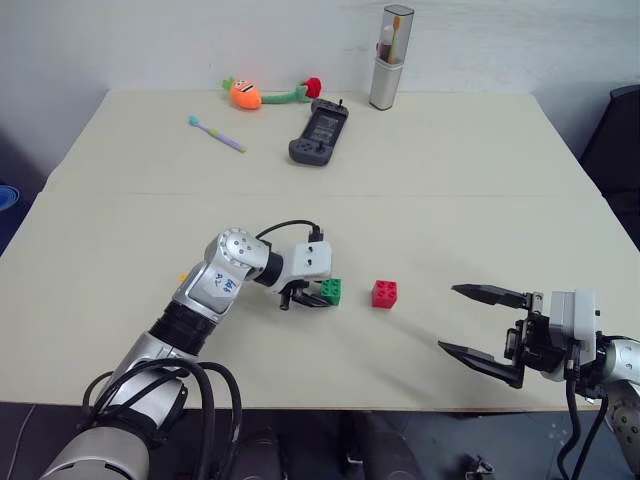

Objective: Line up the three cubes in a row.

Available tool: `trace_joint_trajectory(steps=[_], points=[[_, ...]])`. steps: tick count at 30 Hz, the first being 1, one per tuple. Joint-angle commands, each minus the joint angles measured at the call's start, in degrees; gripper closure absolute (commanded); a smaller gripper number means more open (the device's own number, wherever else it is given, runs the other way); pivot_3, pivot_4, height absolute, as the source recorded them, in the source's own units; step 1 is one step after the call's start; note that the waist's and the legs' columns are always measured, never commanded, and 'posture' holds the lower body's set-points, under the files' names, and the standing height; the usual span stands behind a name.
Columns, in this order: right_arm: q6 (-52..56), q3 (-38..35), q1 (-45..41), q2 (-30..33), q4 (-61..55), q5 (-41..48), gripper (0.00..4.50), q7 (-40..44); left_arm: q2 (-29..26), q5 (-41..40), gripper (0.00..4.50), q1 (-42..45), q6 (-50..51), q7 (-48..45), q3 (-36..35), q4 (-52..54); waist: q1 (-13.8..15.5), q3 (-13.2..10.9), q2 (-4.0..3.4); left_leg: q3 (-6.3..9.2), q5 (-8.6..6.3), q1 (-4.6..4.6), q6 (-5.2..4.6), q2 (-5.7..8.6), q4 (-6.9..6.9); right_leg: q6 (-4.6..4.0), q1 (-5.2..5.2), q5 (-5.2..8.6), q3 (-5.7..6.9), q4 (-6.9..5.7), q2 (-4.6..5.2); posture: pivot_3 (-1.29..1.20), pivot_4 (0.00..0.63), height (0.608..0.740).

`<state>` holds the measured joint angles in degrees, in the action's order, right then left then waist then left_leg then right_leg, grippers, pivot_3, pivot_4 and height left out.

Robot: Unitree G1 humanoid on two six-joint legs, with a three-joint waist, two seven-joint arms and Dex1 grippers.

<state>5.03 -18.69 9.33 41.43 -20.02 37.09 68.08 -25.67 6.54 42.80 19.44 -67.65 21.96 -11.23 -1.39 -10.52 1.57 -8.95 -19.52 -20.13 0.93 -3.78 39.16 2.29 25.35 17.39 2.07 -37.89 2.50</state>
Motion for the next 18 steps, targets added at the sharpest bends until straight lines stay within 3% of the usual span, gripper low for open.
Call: trace_joint_trajectory(steps=[1,5,14,18], points=[[-0.73,-0.27,-0.56,-0.45,-0.35,0.63,0.00,0.02,0.27,-1.35,1.14,0.11,1.00,0.57,-0.56,1.92,0.03,0.00,0.00,0.00,0.00,0.00,0.00,0.00,0.00,0.00,0.00,0.00,-0.01,-0.01,0.02,0.00,0.150,0.740],[-0.57,0.06,-0.72,-0.58,-0.04,0.56,0.00,0.05,-0.76,-3.29,0.02,0.75,2.60,-0.55,-1.61,5.50,0.08,0.00,0.00,0.00,0.00,-0.02,0.00,0.00,0.00,0.00,0.00,0.00,0.00,-0.01,0.03,0.00,0.150,0.740],[-0.85,2.13,-3.81,-0.57,3.22,-0.01,0.00,1.33,-5.40,-12.14,0.02,3.25,12.14,-4.03,-7.33,16.12,-0.05,0.00,0.00,0.00,0.00,-0.02,0.01,-0.03,0.00,0.00,0.02,0.00,-0.02,-0.02,0.02,0.00,0.150,0.740],[-1.50,3.59,-7.87,-1.68,4.89,0.26,0.00,1.44,-8.13,-21.51,0.02,-0.91,14.28,-0.09,-23.49,19.29,-0.37,0.00,0.00,0.00,0.01,-0.02,0.00,-0.08,0.00,0.00,0.02,0.00,-0.03,-0.03,0.03,0.00,0.150,0.740]])
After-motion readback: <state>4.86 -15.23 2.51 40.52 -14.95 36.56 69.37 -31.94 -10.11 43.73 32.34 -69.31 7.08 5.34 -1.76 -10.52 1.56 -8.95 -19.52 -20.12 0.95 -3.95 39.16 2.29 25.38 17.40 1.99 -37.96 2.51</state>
